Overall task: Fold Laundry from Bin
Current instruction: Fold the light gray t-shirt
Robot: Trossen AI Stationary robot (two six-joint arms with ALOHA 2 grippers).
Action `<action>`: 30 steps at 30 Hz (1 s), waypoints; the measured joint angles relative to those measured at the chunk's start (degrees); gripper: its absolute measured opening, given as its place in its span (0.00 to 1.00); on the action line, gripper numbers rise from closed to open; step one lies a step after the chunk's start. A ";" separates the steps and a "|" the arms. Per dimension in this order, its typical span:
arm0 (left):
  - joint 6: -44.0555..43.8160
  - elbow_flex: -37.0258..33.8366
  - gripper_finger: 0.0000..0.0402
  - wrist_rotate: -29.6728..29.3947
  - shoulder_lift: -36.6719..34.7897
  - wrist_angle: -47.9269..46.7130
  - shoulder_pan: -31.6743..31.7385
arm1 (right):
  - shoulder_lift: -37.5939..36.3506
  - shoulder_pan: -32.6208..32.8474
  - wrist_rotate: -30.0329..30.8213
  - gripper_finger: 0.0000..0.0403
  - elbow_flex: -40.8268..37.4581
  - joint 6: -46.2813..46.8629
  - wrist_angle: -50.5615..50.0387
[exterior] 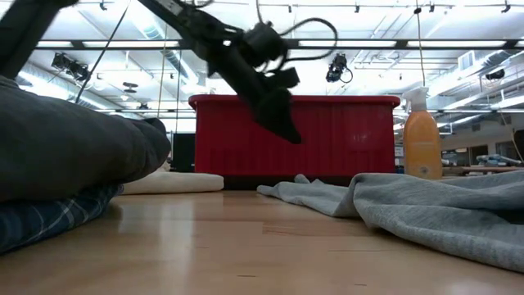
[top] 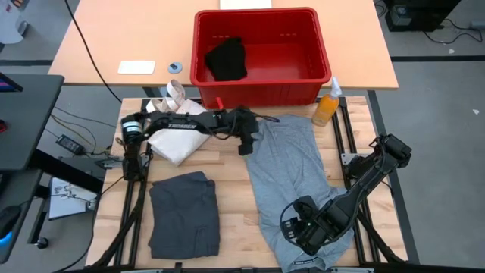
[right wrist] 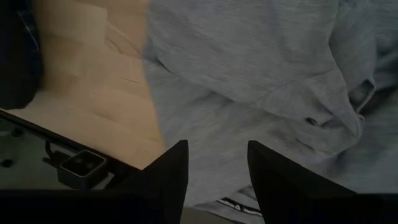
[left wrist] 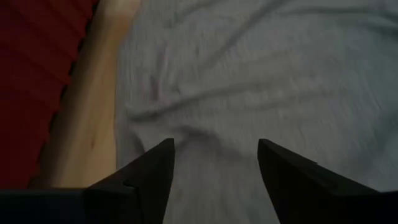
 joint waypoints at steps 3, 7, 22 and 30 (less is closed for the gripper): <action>0.03 5.04 0.60 0.17 4.17 -3.55 0.64 | 0.00 -0.31 -0.01 0.43 0.00 -0.07 -0.25; 1.49 10.76 0.60 -0.37 8.87 -7.67 1.94 | 0.02 -0.29 -0.01 0.43 0.02 -0.07 -0.59; 4.02 12.84 0.57 -0.08 12.89 -9.80 7.31 | 0.02 -1.30 3.14 0.43 0.00 -0.07 -4.08; 6.34 14.38 0.55 -1.40 12.88 -12.61 4.95 | 0.02 -1.82 2.94 0.43 0.00 -0.18 -3.20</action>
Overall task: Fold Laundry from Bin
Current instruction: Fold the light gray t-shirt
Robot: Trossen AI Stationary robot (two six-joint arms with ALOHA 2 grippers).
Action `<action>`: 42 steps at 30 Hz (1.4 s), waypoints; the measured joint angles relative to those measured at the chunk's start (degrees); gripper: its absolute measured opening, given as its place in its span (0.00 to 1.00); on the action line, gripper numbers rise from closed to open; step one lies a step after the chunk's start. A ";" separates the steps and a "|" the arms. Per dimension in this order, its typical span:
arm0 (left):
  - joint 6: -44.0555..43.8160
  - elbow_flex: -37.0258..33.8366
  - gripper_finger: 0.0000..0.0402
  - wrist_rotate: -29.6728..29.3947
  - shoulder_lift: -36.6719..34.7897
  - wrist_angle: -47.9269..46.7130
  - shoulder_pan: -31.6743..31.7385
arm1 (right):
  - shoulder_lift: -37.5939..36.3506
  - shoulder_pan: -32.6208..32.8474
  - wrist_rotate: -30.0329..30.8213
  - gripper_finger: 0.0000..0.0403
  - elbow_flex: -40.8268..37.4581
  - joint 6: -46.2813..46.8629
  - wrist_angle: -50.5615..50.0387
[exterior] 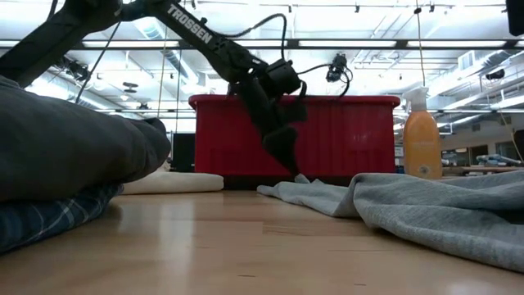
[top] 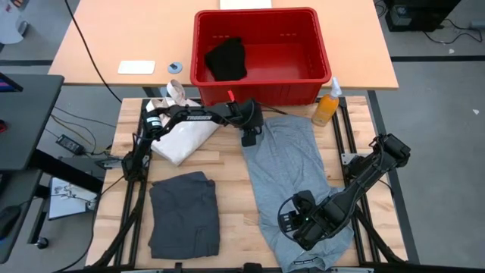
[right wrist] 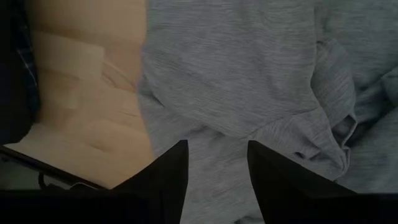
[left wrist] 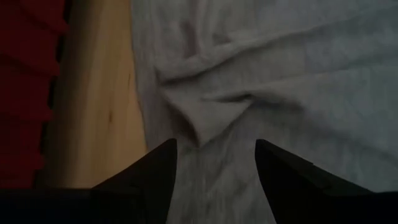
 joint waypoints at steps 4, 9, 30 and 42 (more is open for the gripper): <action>2.57 0.31 0.55 -2.74 -0.13 0.54 -1.56 | 0.00 0.01 0.09 0.43 0.00 0.00 0.19; 2.28 0.29 0.54 -3.30 -0.13 0.18 -1.26 | 0.00 -0.04 0.28 0.43 0.00 0.00 1.00; 4.38 6.01 0.38 -8.98 4.74 -2.55 -2.41 | -0.02 -1.33 1.75 0.43 0.00 0.11 5.46; 4.14 10.16 0.14 -8.78 6.99 -4.91 -2.33 | -0.02 -1.33 2.02 0.43 0.00 -0.04 6.38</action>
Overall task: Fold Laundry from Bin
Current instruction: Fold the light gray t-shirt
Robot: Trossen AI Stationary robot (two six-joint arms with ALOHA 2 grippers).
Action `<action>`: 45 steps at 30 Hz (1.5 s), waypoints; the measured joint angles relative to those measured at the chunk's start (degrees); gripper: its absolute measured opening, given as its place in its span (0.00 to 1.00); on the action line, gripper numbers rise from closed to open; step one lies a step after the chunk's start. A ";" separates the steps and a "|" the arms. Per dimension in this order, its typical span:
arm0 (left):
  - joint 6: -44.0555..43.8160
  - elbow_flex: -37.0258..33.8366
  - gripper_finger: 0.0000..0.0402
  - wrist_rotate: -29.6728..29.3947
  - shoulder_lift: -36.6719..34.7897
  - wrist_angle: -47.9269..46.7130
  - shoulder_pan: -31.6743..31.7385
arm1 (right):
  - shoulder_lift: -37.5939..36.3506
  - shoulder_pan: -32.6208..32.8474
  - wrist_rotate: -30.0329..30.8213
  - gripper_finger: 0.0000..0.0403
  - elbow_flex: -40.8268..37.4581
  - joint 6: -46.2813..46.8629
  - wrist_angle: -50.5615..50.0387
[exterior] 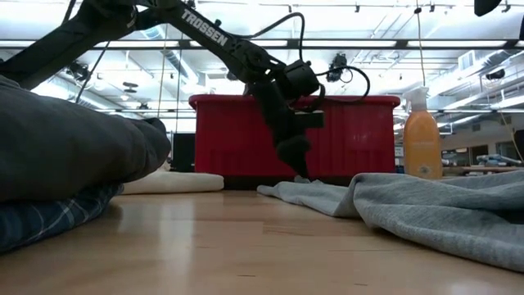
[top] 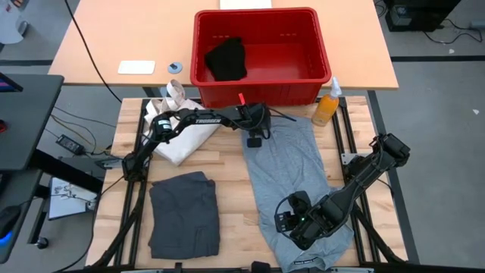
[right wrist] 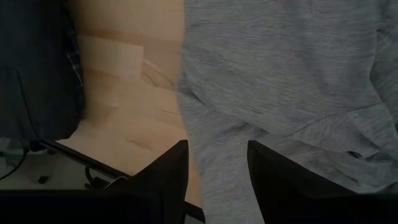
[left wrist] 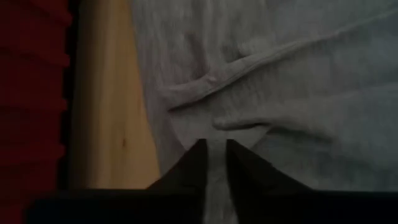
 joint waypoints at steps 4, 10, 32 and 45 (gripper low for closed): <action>0.33 0.00 0.02 -2.78 0.00 -0.11 0.00 | 0.00 0.00 1.07 0.43 0.00 -0.03 -0.40; 0.33 0.58 0.01 -3.46 0.00 -0.12 0.28 | 0.00 0.00 1.46 0.43 0.00 -0.03 -0.64; -6.05 8.20 0.62 8.01 2.45 -13.47 2.90 | -0.03 -0.04 4.04 0.43 0.00 -1.50 -1.48; -2.63 8.15 0.36 1.39 3.87 -7.70 1.22 | -0.07 -0.04 4.01 0.43 0.02 -1.31 -0.42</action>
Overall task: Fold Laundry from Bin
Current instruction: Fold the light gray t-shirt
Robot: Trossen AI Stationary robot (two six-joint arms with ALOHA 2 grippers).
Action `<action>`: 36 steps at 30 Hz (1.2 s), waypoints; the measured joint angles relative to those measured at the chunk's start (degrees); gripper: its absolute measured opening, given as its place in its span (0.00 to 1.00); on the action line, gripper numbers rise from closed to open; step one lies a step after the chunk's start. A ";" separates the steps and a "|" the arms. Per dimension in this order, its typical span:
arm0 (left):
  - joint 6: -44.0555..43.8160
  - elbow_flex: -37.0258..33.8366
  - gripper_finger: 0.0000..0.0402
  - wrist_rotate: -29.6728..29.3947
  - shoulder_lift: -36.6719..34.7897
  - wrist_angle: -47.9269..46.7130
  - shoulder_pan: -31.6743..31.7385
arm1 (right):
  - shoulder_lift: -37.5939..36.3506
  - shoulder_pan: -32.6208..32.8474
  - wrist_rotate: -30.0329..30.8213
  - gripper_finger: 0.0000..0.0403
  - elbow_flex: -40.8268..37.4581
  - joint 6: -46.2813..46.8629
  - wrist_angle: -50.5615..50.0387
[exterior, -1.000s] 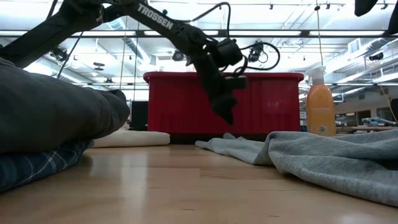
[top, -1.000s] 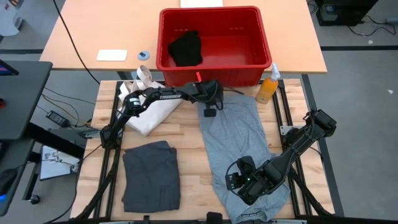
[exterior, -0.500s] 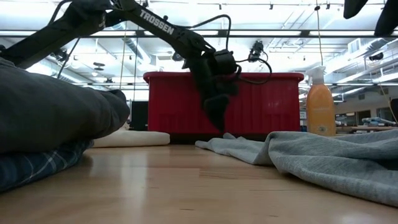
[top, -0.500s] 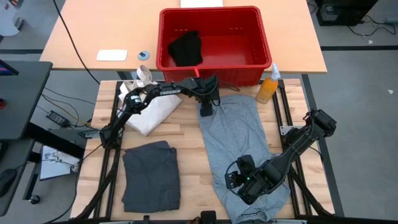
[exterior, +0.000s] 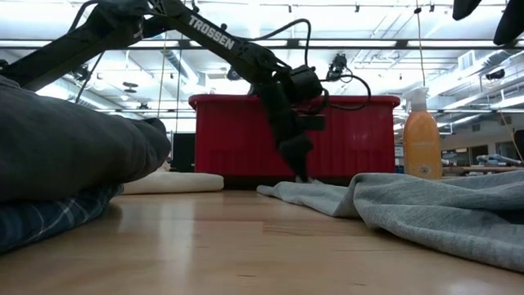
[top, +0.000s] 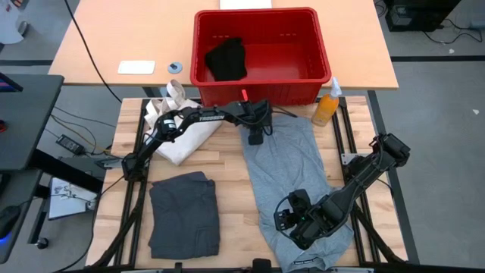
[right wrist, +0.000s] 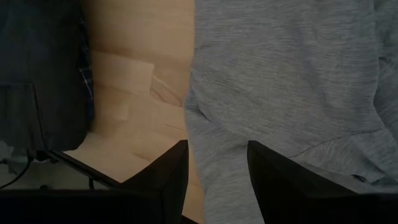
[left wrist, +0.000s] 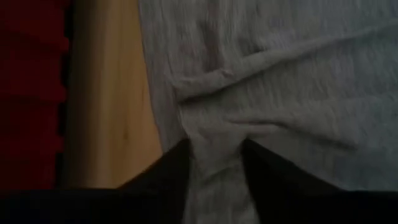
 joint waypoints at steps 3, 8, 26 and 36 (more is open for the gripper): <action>2.05 0.00 0.14 0.15 0.00 1.34 0.00 | 0.00 0.00 0.00 0.43 0.00 0.23 -0.02; 1.59 0.00 0.02 2.61 0.00 1.07 0.29 | 0.00 0.00 0.00 0.43 0.00 0.43 0.02; -0.28 3.89 0.01 -4.38 0.42 2.79 2.64 | 0.00 0.00 -0.29 0.43 0.00 2.87 -0.37; 1.20 3.73 0.04 -9.91 2.06 4.37 2.62 | 0.04 0.00 -1.77 0.43 0.00 4.27 0.47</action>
